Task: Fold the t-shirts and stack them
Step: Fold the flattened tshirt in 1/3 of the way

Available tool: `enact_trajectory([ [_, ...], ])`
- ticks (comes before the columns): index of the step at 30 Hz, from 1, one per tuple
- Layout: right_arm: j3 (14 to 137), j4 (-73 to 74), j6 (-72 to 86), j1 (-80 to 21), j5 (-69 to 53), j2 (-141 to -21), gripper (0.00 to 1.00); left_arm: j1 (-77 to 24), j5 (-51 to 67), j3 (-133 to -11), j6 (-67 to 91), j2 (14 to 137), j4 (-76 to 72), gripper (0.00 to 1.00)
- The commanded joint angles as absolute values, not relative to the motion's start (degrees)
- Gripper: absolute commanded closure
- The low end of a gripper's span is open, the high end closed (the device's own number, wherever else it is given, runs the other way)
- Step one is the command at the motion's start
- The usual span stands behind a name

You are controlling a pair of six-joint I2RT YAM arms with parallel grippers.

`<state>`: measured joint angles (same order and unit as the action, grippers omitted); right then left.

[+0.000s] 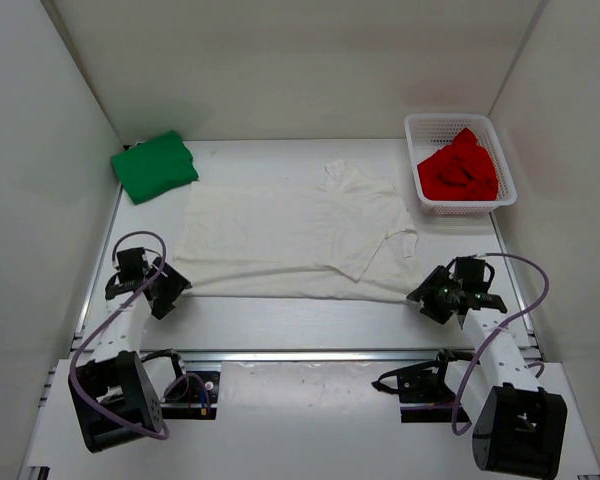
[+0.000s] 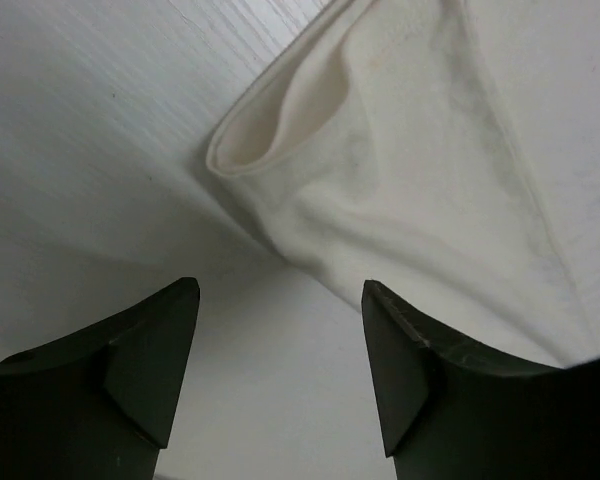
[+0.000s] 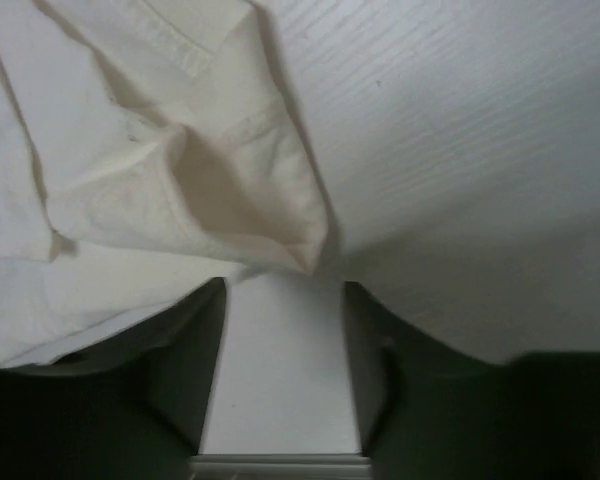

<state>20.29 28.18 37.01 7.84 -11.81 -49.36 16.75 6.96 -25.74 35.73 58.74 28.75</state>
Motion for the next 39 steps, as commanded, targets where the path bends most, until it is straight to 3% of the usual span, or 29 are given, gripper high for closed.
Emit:
enact_trajectory([
  [1, 28.7, 31.2, 32.9, 6.4, -11.0, -49.0, 0.46, 12.5, 2.9, -34.0, 31.7, 58.1, 33.8, 0.23],
  [3, 33.1, 31.6, 30.0, 4.0, -10.5, -49.3, 0.37, 6.9, 0.1, -38.0, 31.4, 57.6, 33.1, 0.26],
  [5, 36.8, 29.4, 28.6, 1.2, -11.4, -50.2, 0.42, 2.2, 0.4, -39.5, 31.5, 58.3, 29.2, 0.3],
  [6, 37.3, 26.7, 28.3, -2.2, -10.6, -50.9, 0.54, -1.1, 3.0, -39.3, 32.1, 58.4, 26.0, 0.34],
  [7, 37.5, 25.2, 28.5, -4.1, -10.6, -52.4, 0.72, -2.3, 5.2, -38.6, 33.0, 59.4, 23.7, 0.38],
  [8, 37.5, 21.6, 28.2, -8.1, -9.9, -54.9, 0.78, -6.4, 5.6, -38.3, 34.3, 60.9, 20.2, 0.41],
  [9, 37.9, 19.6, 28.1, -11.8, -8.5, -56.6, 0.93, -10.8, 4.4, -38.6, 34.8, 63.2, 18.1, 0.49],
  [10, 38.1, 17.5, 27.9, -13.5, -8.0, -60.0, 1.0, -15.2, 3.5, -39.5, 35.2, 64.3, 16.5, 0.56],
  [12, 39.1, 14.3, 26.6, -18.2, -8.5, -64.5, 1.0, -19.8, 3.7, -40.6, 35.2, 68.8, 14.0, 0.64],
  [14, 39.5, 11.3, 26.3, -20.5, -7.5, -69.4, 1.0, -23.3, 6.4, -40.2, 36.0, 71.6, 9.6, 0.8],
  [16, 39.6, 9.6, 26.6, -21.0, -8.6, -72.6, 0.99, -24.9, 8.8, -39.9, 36.7, 74.9, 7.7, 0.86],
  [19, 39.1, 7.9, 27.3, -21.8, -9.0, -75.6, 0.91, -26.4, 12.1, -38.5, 38.7, 77.1, 3.3, 0.84],
  [21, 37.7, 5.7, 28.4, -21.7, -10.2, -77.2, 0.75, -26.7, 11.1, -37.9, 38.8, 77.7, 1.6, 0.83],
  [24, 36.0, 2.4, 30.1, -21.7, -13.3, -78.1, 0.65, -27.2, 11.3, -36.2, 38.8, 78.2, 0.5, 0.83],
  [39, 36.5, -1.1, 32.8, -20.5, -18.8, -84.5, 0.71, -25.2, 15.0, -31.1, 41.4, 78.0, -4.7, 0.83],
])
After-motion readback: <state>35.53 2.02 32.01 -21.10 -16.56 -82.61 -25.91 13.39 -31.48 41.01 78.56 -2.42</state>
